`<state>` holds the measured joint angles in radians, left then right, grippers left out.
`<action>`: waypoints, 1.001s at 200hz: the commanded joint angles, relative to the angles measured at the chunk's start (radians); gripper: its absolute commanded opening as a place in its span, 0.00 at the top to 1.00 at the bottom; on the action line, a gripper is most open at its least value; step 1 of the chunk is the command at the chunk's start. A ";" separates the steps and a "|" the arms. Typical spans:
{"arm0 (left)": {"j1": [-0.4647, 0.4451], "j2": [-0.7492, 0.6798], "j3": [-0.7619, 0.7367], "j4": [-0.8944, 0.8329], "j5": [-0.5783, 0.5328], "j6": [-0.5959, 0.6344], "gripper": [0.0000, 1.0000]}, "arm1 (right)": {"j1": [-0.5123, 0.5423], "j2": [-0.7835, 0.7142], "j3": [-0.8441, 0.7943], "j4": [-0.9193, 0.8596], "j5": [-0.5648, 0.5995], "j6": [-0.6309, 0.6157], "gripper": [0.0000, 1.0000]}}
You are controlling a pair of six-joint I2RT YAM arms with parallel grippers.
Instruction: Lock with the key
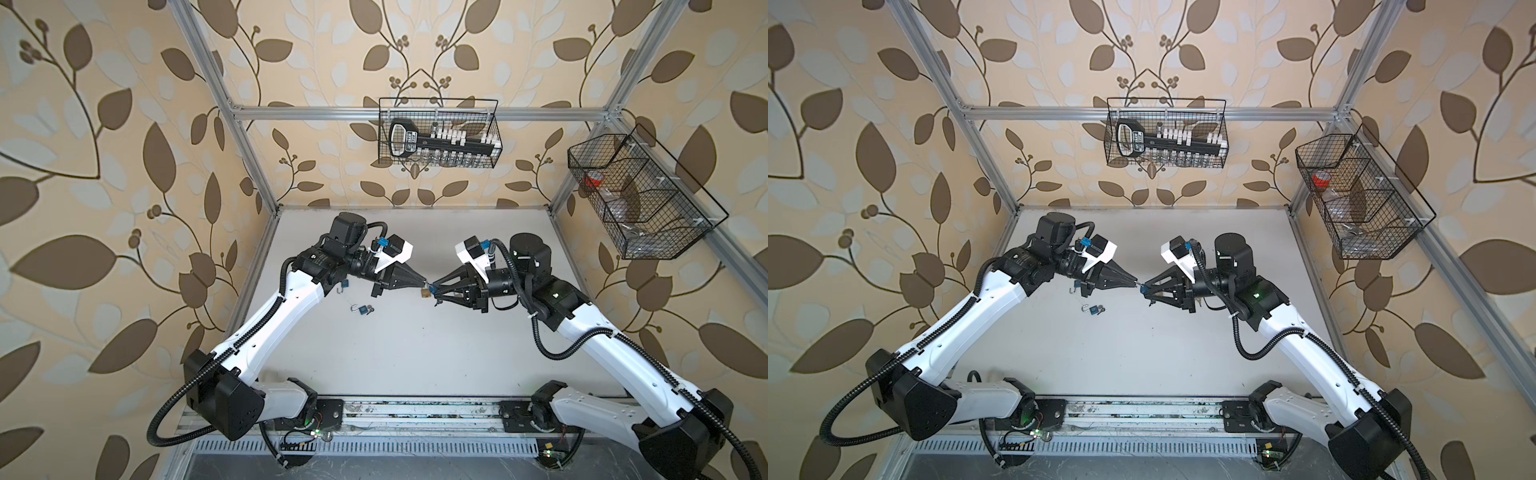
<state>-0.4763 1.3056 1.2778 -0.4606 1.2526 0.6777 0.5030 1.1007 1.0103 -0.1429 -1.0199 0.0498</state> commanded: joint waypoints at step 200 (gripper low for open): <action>0.001 -0.199 -0.137 0.460 -0.766 -1.000 1.00 | -0.109 -0.108 -0.175 0.420 0.459 0.303 0.05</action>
<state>-0.4763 1.1683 1.1580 -0.0528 0.5629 -0.2470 0.4477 0.9661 0.8211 0.2161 -0.4702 0.2489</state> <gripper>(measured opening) 0.050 0.974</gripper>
